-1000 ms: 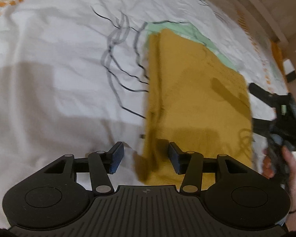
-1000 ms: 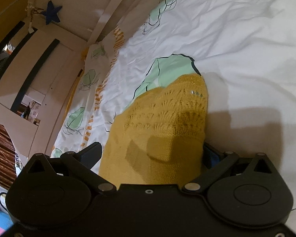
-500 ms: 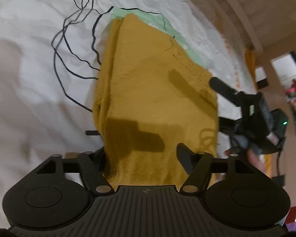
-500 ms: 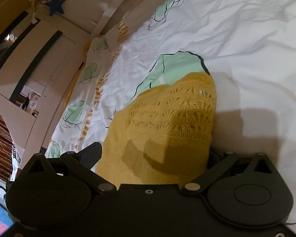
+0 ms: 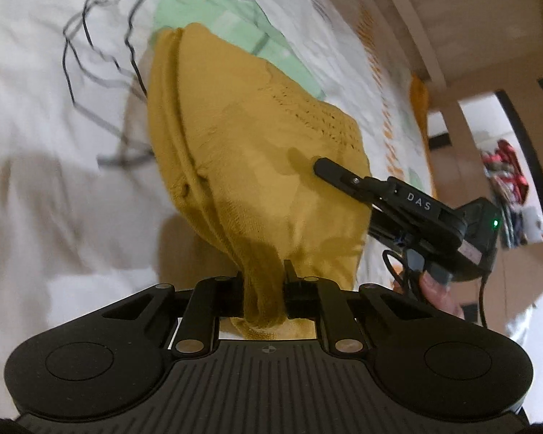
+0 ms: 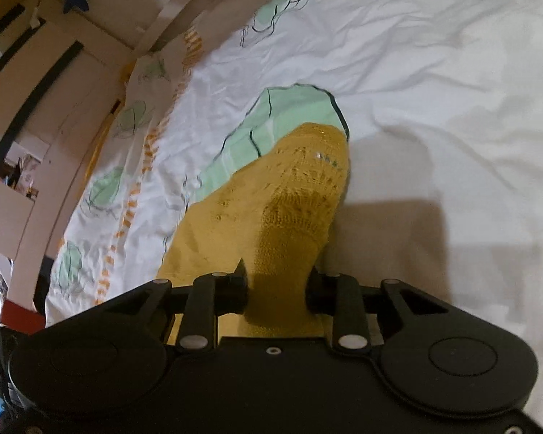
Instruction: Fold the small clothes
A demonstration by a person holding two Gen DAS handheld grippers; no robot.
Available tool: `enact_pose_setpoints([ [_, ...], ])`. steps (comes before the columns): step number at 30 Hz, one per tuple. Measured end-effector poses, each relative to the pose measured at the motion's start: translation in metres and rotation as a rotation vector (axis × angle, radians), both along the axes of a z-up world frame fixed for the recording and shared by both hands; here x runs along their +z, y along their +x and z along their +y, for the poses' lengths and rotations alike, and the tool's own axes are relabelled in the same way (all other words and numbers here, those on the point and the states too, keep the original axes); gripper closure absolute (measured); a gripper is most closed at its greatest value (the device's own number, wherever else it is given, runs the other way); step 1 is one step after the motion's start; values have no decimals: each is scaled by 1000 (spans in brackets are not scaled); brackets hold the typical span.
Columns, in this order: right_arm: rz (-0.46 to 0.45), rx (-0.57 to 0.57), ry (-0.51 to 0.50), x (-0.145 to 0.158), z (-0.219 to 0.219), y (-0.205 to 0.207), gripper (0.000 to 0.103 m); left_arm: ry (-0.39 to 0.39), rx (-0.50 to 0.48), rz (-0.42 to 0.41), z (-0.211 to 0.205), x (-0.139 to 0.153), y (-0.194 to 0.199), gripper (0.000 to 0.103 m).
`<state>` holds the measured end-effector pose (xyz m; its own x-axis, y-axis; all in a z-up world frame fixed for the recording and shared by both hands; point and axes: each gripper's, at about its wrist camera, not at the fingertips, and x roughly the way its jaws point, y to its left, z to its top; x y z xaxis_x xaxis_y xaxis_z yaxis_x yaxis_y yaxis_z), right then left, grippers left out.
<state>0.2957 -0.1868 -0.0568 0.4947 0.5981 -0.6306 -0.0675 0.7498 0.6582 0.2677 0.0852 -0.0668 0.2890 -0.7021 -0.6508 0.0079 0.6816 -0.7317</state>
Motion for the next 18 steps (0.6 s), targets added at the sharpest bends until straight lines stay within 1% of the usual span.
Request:
enact_pose_setpoints([
  [3, 22, 14, -23, 12, -7, -33, 65, -11, -50, -2, -9, 9, -27, 89],
  [7, 78, 25, -48, 18, -16, -82, 65, -35, -96, 2, -18, 17, -73, 89],
  [10, 120, 45, -47, 20, -21, -119, 64, -27, -124, 6, -24, 17, -111, 89],
  [11, 127, 51, -46, 20, -22, -131, 63, -20, -128, 7, -26, 17, -118, 89],
  [12, 127, 56, -51, 20, -23, -140, 61, -3, -133, 6, -27, 16, -124, 89],
  [13, 125, 54, -72, 20, -24, -150, 60, 29, -137, 2, -30, 14, -129, 89],
  [14, 119, 41, -107, 20, -24, -158, 58, 77, -132, -4, -34, 12, -133, 89],
  [15, 113, 27, -140, 20, -25, -164, 52, 127, -125, -12, -37, 9, -136, 88],
  [17, 94, -15, -199, 20, -30, -177, 45, 219, -116, -22, -39, 1, -146, 88],
  [18, 86, -35, -217, 20, -32, -182, 43, 241, -106, -27, -40, -2, -149, 88],
])
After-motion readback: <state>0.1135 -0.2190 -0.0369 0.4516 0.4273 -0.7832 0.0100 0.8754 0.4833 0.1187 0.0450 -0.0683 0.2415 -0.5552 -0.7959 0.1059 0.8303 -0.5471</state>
